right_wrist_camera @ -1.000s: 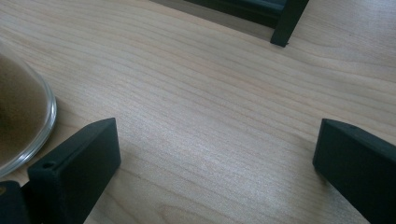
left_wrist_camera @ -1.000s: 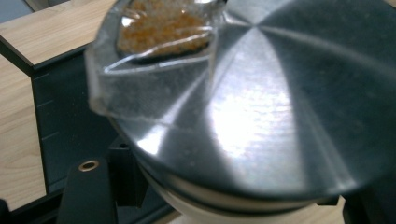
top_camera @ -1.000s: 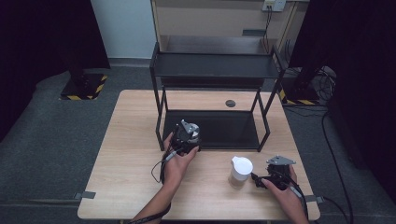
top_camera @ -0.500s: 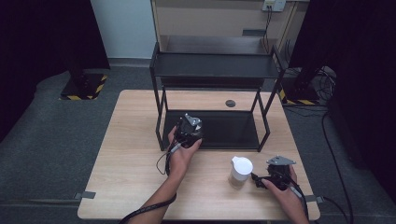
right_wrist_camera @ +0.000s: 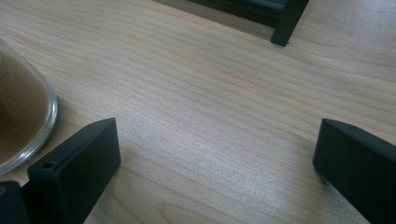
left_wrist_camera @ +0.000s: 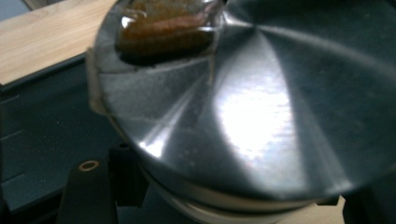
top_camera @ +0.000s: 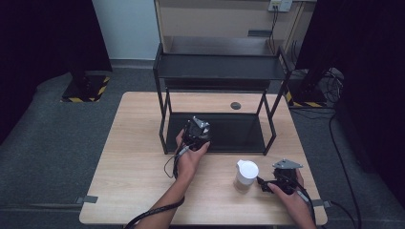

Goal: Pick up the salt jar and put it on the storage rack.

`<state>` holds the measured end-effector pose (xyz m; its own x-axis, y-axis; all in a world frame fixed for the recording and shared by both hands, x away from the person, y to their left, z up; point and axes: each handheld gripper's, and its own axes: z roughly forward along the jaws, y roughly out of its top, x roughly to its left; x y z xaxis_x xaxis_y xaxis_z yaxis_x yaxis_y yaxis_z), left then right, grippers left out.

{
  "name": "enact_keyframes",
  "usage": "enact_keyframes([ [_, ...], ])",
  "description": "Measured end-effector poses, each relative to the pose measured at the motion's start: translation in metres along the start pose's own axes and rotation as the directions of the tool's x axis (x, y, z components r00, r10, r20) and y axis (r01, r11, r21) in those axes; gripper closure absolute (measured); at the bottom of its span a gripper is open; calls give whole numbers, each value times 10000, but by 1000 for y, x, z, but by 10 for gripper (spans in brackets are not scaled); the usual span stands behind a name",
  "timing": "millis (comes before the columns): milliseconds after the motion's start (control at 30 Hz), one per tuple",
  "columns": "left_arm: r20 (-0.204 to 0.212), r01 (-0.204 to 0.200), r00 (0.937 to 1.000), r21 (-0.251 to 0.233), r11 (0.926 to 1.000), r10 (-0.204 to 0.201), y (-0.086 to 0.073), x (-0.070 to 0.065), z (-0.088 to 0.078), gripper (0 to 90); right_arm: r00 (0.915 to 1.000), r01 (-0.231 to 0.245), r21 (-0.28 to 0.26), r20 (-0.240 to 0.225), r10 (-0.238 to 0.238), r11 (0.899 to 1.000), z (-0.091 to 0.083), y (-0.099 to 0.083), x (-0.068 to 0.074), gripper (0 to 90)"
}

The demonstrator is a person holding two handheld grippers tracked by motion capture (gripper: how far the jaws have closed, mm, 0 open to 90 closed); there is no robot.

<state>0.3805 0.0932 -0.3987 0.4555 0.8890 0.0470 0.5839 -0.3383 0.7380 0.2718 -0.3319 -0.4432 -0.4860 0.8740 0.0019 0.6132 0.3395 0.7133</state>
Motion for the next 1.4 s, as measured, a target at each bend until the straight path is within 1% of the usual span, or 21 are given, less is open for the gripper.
enact_keyframes([
  [100, -13, 114, 9999, -31, 9999, -114, -3, 4, 3, 298, 10000, 1, 1, -4, -1, 10000, 0, 0, 0, 13],
  [267, -59, 282, 9996, 32, 9996, -281, -6, 7, 6, 298, 10000, 2, 0, -4, -2, 10000, 0, 0, 0, 13],
  [300, -53, 343, 9994, -27, 9994, -343, -7, 7, 7, 298, 10000, 0, 1, -4, 0, 10000, 0, 0, 0, 13],
  [533, -102, 411, 9991, -111, 9991, -412, -8, 6, 9, 297, 10000, 1, 2, -3, -1, 10000, 0, 0, 0, 13],
  [967, -75, 357, 9993, -441, 9984, -360, -17, 7, 9, 295, 10000, 5, 2, -2, -5, 10000, 0, 0, 0, 13],
  [1067, -88, 403, 9991, -551, 9977, -409, -19, 6, 10, 295, 10000, 4, 1, -3, -4, 10000, 0, 0, 0, 12],
  [1167, -87, 310, 9995, -646, 9974, -316, -21, 7, 11, 294, 10000, 4, 1, -2, -4, 10000, 0, 0, 0, 13],
  [1300, -79, 227, 9997, -620, 9978, -232, -21, 7, 10, 293, 10000, 3, 1, -2, -3, 10000, 0, 0, 0, 12],
  [1400, -95, 233, 9997, -489, 9985, -238, -20, 6, 11, 290, 10000, 2, 2, -2, -2, 10000, 0, 0, 0, 13],
])
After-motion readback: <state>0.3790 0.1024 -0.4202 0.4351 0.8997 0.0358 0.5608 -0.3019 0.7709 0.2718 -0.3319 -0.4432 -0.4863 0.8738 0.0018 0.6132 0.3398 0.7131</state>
